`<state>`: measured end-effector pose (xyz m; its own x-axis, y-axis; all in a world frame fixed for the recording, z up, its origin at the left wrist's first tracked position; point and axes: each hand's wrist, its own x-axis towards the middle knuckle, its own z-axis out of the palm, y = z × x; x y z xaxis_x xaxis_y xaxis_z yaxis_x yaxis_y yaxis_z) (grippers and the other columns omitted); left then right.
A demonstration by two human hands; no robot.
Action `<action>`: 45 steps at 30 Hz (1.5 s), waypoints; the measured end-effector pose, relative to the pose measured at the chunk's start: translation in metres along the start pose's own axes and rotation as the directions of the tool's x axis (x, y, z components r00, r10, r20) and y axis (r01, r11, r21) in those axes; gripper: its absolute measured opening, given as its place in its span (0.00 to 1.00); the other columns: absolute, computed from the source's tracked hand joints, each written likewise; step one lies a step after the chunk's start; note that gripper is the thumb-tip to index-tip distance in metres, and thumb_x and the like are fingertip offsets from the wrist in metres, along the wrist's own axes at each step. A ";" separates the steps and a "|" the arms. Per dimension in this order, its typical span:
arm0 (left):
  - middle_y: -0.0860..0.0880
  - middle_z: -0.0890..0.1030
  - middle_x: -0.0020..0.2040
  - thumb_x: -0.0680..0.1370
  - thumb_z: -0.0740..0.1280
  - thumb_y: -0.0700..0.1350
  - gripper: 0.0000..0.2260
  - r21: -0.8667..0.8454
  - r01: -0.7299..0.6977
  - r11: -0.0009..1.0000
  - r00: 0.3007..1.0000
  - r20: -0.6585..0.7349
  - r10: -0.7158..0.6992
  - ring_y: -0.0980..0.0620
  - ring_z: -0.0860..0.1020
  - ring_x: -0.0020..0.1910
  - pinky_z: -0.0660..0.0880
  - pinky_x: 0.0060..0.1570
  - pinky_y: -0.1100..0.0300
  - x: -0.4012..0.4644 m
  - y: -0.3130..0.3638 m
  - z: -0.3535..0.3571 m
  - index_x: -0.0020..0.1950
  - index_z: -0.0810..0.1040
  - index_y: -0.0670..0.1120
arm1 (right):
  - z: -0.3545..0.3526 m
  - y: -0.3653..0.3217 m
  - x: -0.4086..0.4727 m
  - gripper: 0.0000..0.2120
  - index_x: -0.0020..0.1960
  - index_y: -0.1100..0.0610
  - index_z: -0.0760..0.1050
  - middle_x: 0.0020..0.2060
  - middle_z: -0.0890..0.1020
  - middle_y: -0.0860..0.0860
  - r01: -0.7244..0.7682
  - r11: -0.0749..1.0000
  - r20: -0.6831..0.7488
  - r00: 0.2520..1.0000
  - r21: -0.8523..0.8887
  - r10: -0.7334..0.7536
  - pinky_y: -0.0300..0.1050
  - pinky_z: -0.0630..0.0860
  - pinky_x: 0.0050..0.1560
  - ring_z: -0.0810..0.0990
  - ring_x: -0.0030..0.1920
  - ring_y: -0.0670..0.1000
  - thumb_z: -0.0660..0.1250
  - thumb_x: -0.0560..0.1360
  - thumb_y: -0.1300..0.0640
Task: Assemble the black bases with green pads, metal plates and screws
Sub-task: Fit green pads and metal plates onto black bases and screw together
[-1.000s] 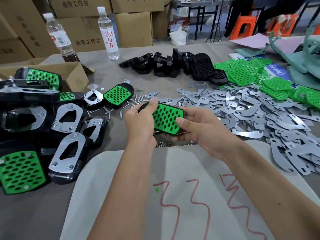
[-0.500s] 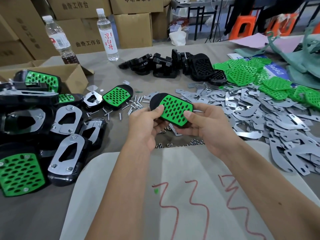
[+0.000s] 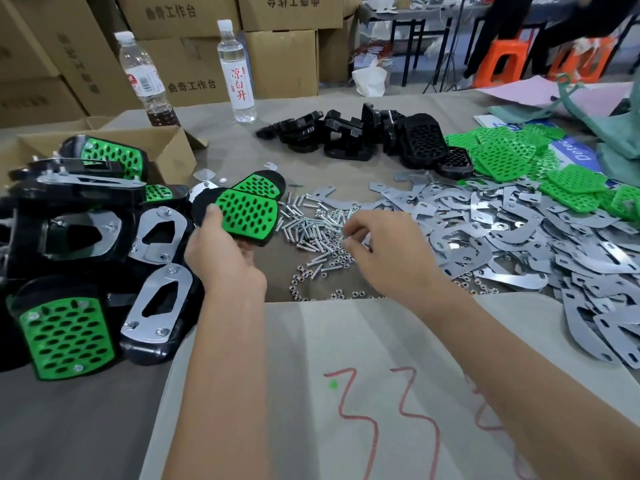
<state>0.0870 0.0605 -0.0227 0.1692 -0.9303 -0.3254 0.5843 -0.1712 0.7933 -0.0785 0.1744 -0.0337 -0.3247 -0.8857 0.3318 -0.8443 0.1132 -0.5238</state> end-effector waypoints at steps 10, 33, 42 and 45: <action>0.54 0.81 0.33 0.83 0.68 0.50 0.14 0.262 -0.008 0.965 0.992 0.123 -0.025 0.51 0.80 0.39 0.78 0.43 0.54 -0.006 -0.017 0.008 0.38 0.75 0.49 | -0.004 -0.023 0.010 0.04 0.49 0.55 0.79 0.42 0.81 0.49 0.150 0.976 0.464 0.884 -0.156 -0.061 0.49 0.76 0.51 0.78 0.48 0.52 0.72 0.79 0.55; 0.49 0.88 0.44 0.75 0.72 0.33 0.12 0.506 -0.285 0.814 0.700 0.690 -0.184 0.52 0.86 0.43 0.81 0.40 0.57 -0.053 -0.040 0.019 0.51 0.85 0.49 | -0.020 0.021 -0.021 0.06 0.45 0.63 0.78 0.34 0.83 0.58 0.022 0.618 -0.213 0.948 0.786 0.236 0.43 0.80 0.30 0.82 0.30 0.53 0.68 0.80 0.69; 0.45 0.88 0.46 0.74 0.75 0.35 0.10 0.450 -0.539 0.712 0.616 0.787 -0.031 0.44 0.85 0.48 0.82 0.54 0.42 -0.059 -0.044 0.022 0.54 0.85 0.44 | -0.015 0.028 -0.021 0.08 0.43 0.57 0.77 0.30 0.82 0.51 -0.050 0.876 -0.306 0.926 0.480 0.220 0.47 0.78 0.27 0.82 0.27 0.51 0.73 0.79 0.60; 0.47 0.87 0.46 0.72 0.76 0.39 0.11 0.435 -0.592 0.679 0.609 0.793 0.023 0.44 0.85 0.49 0.82 0.54 0.43 -0.063 -0.048 0.024 0.54 0.85 0.44 | -0.013 0.028 -0.020 0.10 0.42 0.56 0.75 0.29 0.81 0.49 -0.052 0.924 -0.342 0.920 0.379 0.191 0.48 0.78 0.31 0.81 0.27 0.50 0.72 0.80 0.59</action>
<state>0.0297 0.1196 -0.0276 -0.5128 -0.8276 0.2281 -0.0488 0.2934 0.9547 -0.1011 0.2014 -0.0447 -0.6058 -0.6396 0.4731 -0.6021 -0.0202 -0.7982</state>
